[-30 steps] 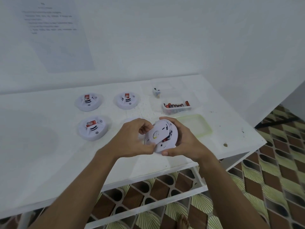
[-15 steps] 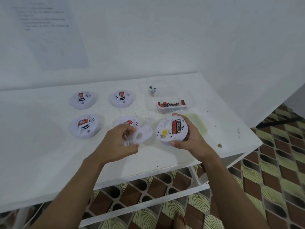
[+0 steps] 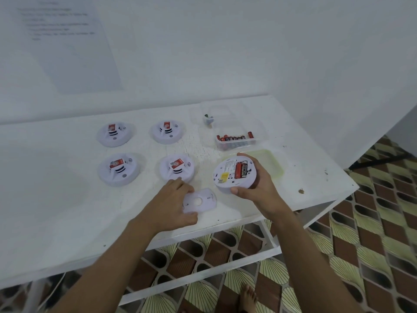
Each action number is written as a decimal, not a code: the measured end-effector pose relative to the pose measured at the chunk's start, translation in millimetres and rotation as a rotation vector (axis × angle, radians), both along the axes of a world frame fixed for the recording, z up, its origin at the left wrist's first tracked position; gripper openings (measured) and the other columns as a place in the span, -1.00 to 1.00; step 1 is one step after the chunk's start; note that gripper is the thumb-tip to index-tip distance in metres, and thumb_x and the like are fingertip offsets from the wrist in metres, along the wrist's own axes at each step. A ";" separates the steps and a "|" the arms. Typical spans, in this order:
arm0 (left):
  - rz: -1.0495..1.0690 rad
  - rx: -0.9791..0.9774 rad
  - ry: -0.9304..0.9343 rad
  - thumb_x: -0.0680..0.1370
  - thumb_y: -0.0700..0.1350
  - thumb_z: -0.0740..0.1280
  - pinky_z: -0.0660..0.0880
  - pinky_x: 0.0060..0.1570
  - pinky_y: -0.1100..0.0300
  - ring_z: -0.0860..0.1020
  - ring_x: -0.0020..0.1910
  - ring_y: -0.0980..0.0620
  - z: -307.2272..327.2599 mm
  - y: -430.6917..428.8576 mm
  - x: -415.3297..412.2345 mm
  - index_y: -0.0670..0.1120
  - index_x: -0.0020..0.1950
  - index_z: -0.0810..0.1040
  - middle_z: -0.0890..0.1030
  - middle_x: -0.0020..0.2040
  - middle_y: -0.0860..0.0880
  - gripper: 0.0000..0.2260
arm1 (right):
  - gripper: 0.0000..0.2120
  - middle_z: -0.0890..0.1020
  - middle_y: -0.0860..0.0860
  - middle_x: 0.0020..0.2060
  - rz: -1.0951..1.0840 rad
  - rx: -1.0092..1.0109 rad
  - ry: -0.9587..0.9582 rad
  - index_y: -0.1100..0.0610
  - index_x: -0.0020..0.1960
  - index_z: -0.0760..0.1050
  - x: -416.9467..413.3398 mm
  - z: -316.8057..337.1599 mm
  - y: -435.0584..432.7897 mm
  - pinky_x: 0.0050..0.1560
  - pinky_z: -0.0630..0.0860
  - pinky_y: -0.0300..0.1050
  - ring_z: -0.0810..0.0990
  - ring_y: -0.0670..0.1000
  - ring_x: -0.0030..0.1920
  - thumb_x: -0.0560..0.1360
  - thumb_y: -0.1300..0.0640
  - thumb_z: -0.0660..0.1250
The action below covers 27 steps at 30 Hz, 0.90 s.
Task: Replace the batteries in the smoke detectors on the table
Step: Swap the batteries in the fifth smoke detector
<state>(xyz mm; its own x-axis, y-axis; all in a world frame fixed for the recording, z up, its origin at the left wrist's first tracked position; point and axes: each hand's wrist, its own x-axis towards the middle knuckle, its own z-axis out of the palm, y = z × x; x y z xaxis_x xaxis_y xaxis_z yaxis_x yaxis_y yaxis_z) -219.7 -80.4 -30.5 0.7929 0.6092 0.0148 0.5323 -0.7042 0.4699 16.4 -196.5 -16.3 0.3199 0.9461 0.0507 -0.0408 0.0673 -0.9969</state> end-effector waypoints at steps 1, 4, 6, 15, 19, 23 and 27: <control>-0.004 -0.001 0.002 0.28 0.28 0.29 0.43 0.11 0.12 0.38 0.09 0.06 -0.5 0.2 -0.5 -0.07 0.26 0.51 0.46 0.06 0.04 -0.35 | -0.18 0.58 0.09 0.26 0.000 0.003 -0.003 -0.01 0.38 0.41 -1.1 -0.1 0.1 0.14 0.60 -0.01 0.57 0.11 0.29 0.18 0.11 0.64; -0.030 -0.018 0.018 0.37 0.18 0.43 0.39 0.17 0.14 0.38 0.17 0.05 0.6 1.6 -1.9 -0.06 0.33 0.48 0.45 0.15 0.02 -0.41 | -0.17 0.60 0.05 0.24 0.011 -0.001 -0.011 0.02 0.40 0.40 -2.9 0.1 0.0 0.13 0.61 -0.03 0.58 0.09 0.28 0.18 0.10 0.63; -0.037 -0.034 0.006 0.43 0.13 0.46 0.29 0.16 0.24 0.35 0.25 0.09 3.9 2.4 -2.5 -0.05 0.40 0.43 0.43 0.24 0.03 -0.40 | -0.17 0.61 0.02 0.22 0.037 -0.006 -0.008 0.04 0.40 0.41 -3.8 0.7 -0.2 0.11 0.61 -0.05 0.58 0.09 0.28 0.18 0.11 0.63; 0.221 -0.536 -0.396 0.65 0.00 0.22 0.52 -0.14 0.26 0.60 -0.15 0.19 49.7 -3.7 41.0 0.03 0.12 0.52 0.66 -0.06 0.11 -0.86 | -0.19 0.59 0.10 0.25 0.209 -0.007 0.038 0.08 0.42 0.40 -1.7 10.7 4.6 0.26 0.56 0.04 0.55 0.16 0.32 0.21 0.12 0.58; 0.245 -0.779 -0.486 0.62 0.01 0.29 0.55 -0.12 0.11 0.62 -0.11 -0.06 55.0 -2.7 57.2 0.03 0.16 0.51 0.70 -0.06 -0.01 -0.85 | -0.20 0.61 0.04 0.25 0.239 -0.014 0.038 0.00 0.44 0.40 6.6 16.3 6.9 0.28 0.55 0.04 0.55 0.14 0.32 0.23 0.11 0.56; 0.365 -1.012 -0.744 0.60 -0.15 0.32 0.59 0.09 -0.02 0.65 0.03 -0.14 56.9 -2.5 71.7 -0.08 0.28 0.45 0.68 0.03 -0.16 -0.75 | -0.31 0.58 0.06 0.33 0.137 0.015 0.066 0.03 0.48 0.39 14.4 17.8 7.7 0.28 0.54 0.09 0.53 0.15 0.36 0.39 0.07 0.50; 0.458 -1.043 -0.872 0.55 -0.19 0.39 0.61 0.03 0.00 0.67 -0.01 -0.09 60.9 -1.6 84.8 -0.09 0.33 0.37 0.61 0.12 -0.21 -0.61 | -0.74 0.68 0.02 0.15 -0.050 0.008 0.108 -0.03 0.27 0.57 16.9 24.4 16.3 -0.01 0.59 -0.07 0.62 0.04 0.05 0.58 0.07 0.36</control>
